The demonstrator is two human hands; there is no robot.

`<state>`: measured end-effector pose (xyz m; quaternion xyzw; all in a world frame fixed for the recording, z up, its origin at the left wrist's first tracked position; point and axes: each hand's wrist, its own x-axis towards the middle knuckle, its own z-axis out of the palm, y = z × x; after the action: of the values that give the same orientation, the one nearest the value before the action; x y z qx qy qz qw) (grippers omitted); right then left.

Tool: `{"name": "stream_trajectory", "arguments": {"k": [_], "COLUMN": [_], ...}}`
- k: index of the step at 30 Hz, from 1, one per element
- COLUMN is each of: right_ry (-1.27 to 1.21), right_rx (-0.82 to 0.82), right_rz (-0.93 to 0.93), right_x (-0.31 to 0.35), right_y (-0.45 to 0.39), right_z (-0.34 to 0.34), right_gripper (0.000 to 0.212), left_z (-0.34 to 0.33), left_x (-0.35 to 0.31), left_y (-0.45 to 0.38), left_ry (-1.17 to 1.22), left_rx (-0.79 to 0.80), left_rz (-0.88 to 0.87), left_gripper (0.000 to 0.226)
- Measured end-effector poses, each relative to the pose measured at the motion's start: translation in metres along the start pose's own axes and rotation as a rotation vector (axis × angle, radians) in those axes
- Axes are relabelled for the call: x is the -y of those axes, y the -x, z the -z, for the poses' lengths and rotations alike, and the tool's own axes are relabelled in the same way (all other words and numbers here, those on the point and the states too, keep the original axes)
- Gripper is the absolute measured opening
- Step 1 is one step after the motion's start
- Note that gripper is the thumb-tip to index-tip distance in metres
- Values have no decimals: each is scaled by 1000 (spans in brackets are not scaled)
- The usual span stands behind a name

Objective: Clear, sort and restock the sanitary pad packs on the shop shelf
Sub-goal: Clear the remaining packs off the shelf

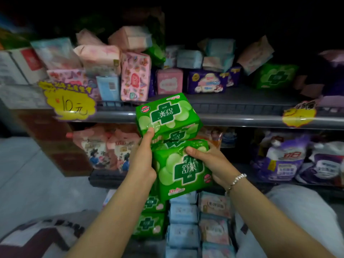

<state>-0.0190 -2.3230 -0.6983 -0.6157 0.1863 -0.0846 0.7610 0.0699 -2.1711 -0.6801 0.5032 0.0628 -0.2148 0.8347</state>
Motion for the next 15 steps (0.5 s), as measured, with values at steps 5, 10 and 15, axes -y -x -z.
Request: {"name": "stream_trajectory", "arguments": {"k": [5, 10, 15], "right_ry": [-28, 40, 145], "right_rx": [-31, -94, -169], "right_rz": [-70, -159, -249], "right_x": [-49, -100, -145], "right_y": [14, 19, 11], "right_z": [-31, -40, -33], "right_gripper": [65, 63, 71], "left_z": [81, 157, 214], "left_x": [15, 50, 89], "left_y": [8, 6, -11], "left_ry": [-2, -40, -99], "left_rx": [-137, -249, -257], "left_rz": [-50, 11, 114], "left_gripper": [44, 25, 20]}}
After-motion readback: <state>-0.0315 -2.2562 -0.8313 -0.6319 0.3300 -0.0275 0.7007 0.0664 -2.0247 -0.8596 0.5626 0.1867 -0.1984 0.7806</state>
